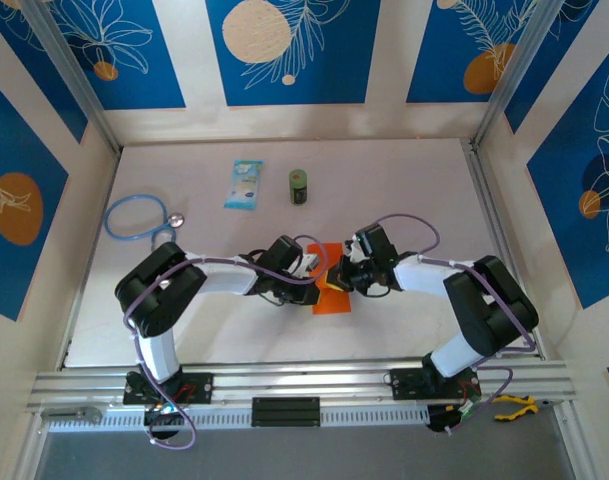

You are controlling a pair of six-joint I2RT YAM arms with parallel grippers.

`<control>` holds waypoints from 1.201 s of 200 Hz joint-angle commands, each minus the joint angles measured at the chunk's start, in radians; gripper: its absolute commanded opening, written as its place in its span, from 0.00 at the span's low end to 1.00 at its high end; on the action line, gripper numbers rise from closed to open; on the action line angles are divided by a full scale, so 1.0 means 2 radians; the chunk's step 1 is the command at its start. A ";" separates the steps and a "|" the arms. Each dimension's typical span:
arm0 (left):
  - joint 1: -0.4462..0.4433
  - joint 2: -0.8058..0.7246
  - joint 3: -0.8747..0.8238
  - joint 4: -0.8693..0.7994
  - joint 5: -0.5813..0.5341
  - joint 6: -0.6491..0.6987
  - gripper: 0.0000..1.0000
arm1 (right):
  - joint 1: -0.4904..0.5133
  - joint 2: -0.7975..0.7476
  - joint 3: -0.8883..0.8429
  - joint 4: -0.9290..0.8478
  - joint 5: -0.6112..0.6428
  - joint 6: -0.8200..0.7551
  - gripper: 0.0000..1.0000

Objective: Fold a paper plane with a square sheet of paper (pick it up from the middle)
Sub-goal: Fold the triangle a second time at the center of the table.

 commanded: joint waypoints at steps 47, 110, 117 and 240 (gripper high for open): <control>0.003 0.022 -0.011 -0.041 -0.027 0.008 0.00 | 0.003 0.036 -0.033 0.014 0.016 0.024 0.00; 0.002 0.032 -0.014 -0.036 -0.025 0.008 0.00 | -0.047 0.030 0.002 -0.001 0.029 0.016 0.00; 0.002 0.032 -0.014 -0.036 -0.025 0.008 0.00 | -0.054 0.033 0.004 -0.001 0.027 0.016 0.00; 0.004 -0.031 0.029 -0.024 -0.006 -0.014 0.02 | -0.063 -0.123 -0.005 -0.120 0.053 -0.011 0.01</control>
